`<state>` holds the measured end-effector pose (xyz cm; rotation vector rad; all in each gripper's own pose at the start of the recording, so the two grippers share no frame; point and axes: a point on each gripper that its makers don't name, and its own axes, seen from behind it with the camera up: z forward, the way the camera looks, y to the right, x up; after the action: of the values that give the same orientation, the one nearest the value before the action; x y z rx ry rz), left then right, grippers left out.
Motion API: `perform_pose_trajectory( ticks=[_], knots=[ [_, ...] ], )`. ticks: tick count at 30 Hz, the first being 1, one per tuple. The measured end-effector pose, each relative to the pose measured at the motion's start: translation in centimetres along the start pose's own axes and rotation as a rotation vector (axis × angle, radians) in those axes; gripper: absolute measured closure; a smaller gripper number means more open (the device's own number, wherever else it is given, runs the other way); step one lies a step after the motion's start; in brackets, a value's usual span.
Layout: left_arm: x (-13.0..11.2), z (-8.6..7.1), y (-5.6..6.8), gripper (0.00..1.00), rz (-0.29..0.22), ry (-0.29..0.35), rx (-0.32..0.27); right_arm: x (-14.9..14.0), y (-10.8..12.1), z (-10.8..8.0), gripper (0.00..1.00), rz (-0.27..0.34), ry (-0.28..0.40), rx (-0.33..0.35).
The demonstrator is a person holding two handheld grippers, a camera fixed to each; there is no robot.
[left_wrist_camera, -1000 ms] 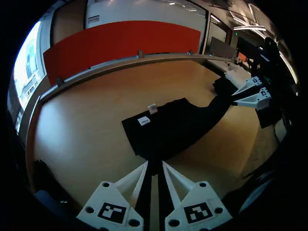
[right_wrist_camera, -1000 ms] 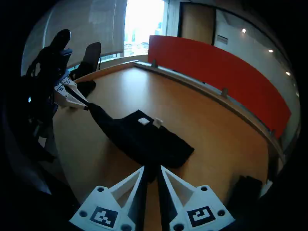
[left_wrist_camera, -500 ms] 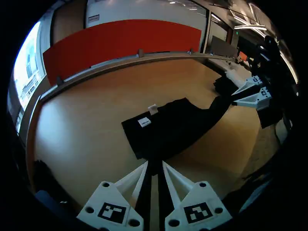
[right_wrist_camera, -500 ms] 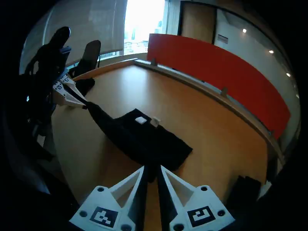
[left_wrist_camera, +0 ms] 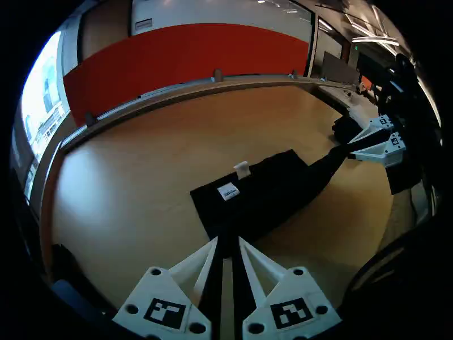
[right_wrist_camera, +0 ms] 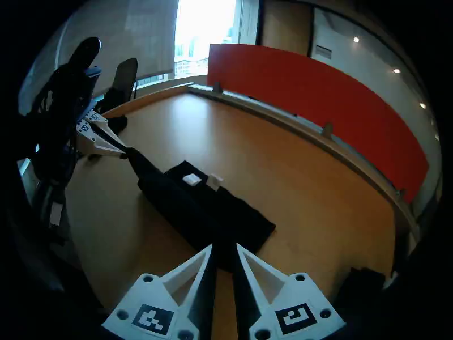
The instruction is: Fold towel
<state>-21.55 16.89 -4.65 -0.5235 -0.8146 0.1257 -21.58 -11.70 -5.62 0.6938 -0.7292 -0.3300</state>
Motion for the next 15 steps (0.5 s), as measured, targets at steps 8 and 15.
perform_pose_trajectory(
  ticks=[8,15],
  knots=[
    [0.3,2.4,-1.0,0.90,0.005,-0.030,0.013,0.1,1.4,2.1,0.84,-0.003,-0.026,-0.004],
    [-0.1,4.2,-1.4,0.90,0.019,-0.048,0.022,-0.4,2.2,3.6,0.84,0.010,-0.050,-0.010]
  ],
)
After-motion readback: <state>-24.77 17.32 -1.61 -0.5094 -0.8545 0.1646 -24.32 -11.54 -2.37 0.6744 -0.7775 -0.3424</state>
